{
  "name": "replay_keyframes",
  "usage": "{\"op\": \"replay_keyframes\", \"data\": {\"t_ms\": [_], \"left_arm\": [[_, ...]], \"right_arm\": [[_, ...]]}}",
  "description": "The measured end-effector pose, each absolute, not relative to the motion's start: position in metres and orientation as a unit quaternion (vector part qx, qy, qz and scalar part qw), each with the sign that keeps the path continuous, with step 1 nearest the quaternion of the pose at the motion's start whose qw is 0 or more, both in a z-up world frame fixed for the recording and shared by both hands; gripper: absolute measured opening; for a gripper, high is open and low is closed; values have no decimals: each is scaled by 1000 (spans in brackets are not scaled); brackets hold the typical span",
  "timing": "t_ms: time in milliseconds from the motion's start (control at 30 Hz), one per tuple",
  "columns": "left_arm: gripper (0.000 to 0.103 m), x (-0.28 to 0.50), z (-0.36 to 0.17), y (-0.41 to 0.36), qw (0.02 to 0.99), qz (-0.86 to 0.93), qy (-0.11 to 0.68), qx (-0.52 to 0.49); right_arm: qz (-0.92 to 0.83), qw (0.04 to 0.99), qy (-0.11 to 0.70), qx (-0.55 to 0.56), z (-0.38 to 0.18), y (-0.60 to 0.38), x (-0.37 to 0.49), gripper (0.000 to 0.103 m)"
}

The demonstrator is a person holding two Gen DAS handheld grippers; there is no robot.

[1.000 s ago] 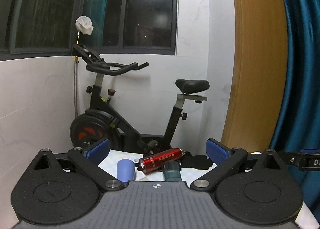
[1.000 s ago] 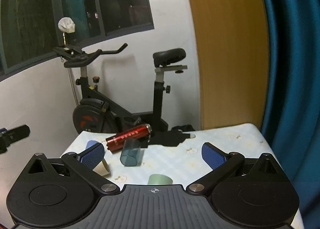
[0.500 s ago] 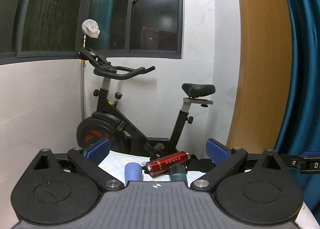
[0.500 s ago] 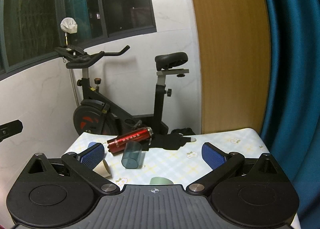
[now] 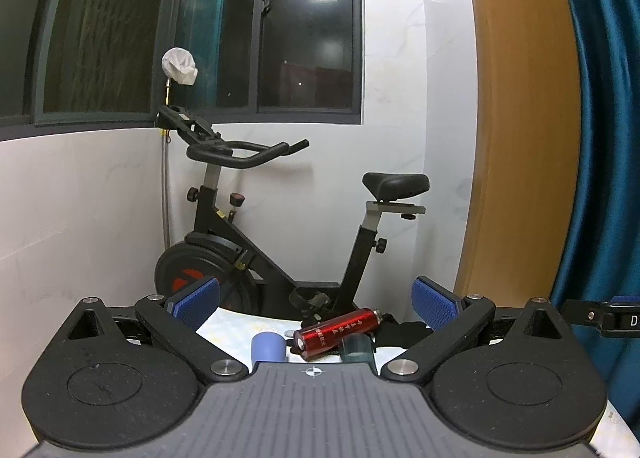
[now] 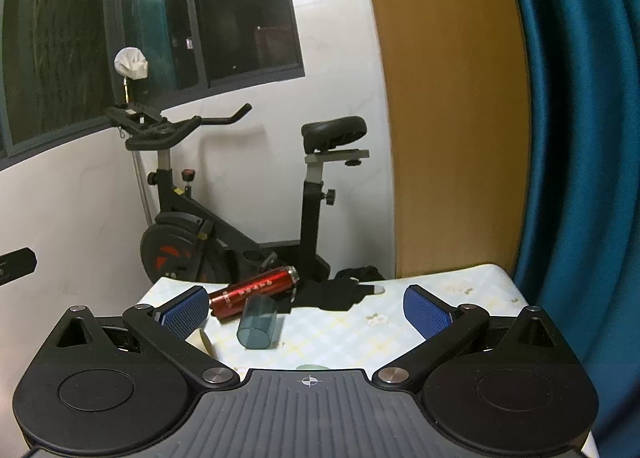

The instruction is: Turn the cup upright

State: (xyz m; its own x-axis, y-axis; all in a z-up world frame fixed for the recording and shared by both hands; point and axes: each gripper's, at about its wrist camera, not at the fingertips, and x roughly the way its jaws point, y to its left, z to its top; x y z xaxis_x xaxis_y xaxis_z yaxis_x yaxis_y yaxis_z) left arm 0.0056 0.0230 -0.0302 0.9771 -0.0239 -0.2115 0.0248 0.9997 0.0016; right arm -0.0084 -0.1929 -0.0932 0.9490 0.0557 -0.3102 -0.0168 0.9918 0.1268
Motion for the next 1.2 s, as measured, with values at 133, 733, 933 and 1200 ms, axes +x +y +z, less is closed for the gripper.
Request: {"op": "replay_keyframes", "data": {"t_ms": [133, 733, 933, 1200], "left_arm": [[103, 4, -31, 23, 995, -13, 103, 4], [103, 1, -28, 24, 995, -15, 101, 11], [103, 1, -27, 24, 994, -17, 103, 12], [103, 2, -28, 24, 994, -19, 109, 14]], "right_arm": [[15, 987, 150, 57, -92, -193, -10, 103], [5, 989, 141, 34, -91, -189, -13, 103], [6, 989, 142, 33, -90, -189, -12, 103], [6, 989, 146, 32, -92, -192, -9, 103]]}}
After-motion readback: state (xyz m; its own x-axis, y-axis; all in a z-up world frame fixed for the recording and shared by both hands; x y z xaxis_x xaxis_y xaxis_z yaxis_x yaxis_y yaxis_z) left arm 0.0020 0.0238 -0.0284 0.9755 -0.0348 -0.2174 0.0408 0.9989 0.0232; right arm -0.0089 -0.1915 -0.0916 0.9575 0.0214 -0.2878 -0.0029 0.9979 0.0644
